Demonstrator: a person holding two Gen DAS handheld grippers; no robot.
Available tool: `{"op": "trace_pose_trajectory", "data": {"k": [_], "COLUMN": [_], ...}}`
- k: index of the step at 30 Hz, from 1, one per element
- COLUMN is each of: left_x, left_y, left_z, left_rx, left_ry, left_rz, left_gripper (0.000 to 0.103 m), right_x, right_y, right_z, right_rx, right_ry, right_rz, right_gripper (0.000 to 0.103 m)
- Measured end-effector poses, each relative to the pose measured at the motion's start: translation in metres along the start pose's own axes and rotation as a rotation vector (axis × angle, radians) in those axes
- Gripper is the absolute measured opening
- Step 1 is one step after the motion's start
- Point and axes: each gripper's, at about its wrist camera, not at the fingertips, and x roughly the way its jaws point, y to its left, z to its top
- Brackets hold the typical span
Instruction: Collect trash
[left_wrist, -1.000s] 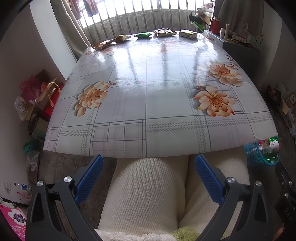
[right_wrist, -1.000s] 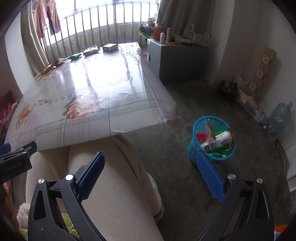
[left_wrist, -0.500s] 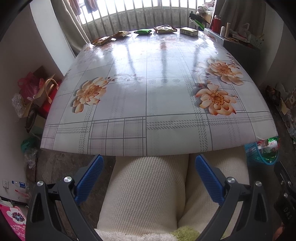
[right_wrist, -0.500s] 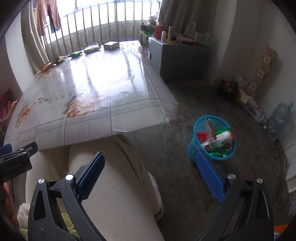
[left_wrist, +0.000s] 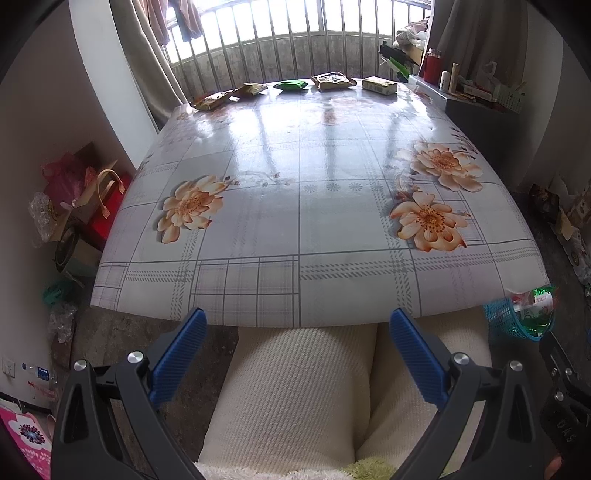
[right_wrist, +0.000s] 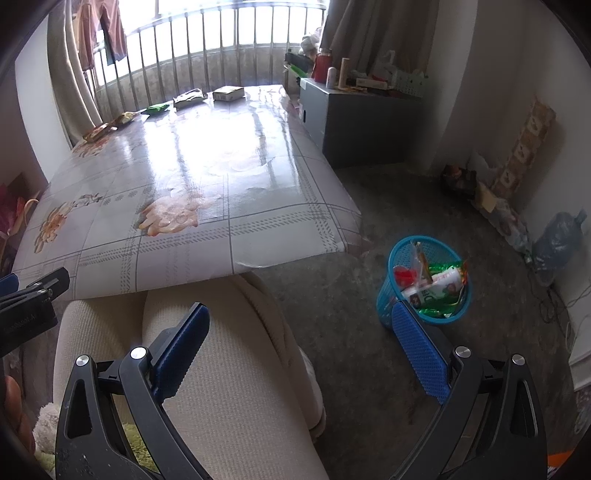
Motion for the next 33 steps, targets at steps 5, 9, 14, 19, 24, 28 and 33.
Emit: {"op": "trace_pose_trajectory", "data": {"k": [5,9,14,19,24,28,33], "left_x": [-0.0053,-0.0065,-0.0066,-0.0075,-0.0104,-0.0091,-0.0069], "left_y": [-0.0002,0.0004,0.0021,0.0027,0.002,0.0009,0.0019], "left_z": [-0.0003,-0.0005,-0.0008,-0.0011,-0.0022,-0.0023,-0.0026], "left_rx": [0.004,0.005,-0.003,-0.003,-0.001,0.005,-0.001], "left_ry": [-0.023,-0.024,-0.02,-0.025,-0.038,-0.027,-0.01], "left_rz": [-0.004,-0.006,-0.007,-0.011,-0.011,-0.014,-0.014], "left_gripper": [0.097,0.097,0.097,0.097,0.097,0.097,0.097], "right_x": [-0.0013,-0.0022,-0.0026,-0.0029,-0.0028,-0.0025,-0.0025], "right_y": [-0.0005,0.0,0.0005,0.0006,0.0009,0.0007,0.0002], "right_z": [0.0006,0.001,0.001,0.0009,0.0014,0.0029,0.0031], "right_rx": [-0.004,-0.006,-0.007,-0.009,-0.009,-0.007,-0.008], "right_ry": [-0.005,-0.007,-0.007,-0.008,-0.008,-0.006,-0.007], "right_rz": [-0.001,0.0,0.0,0.001,0.001,0.003,0.004], "right_gripper": [0.095,0.095,0.095,0.095,0.095,0.095,0.095]}}
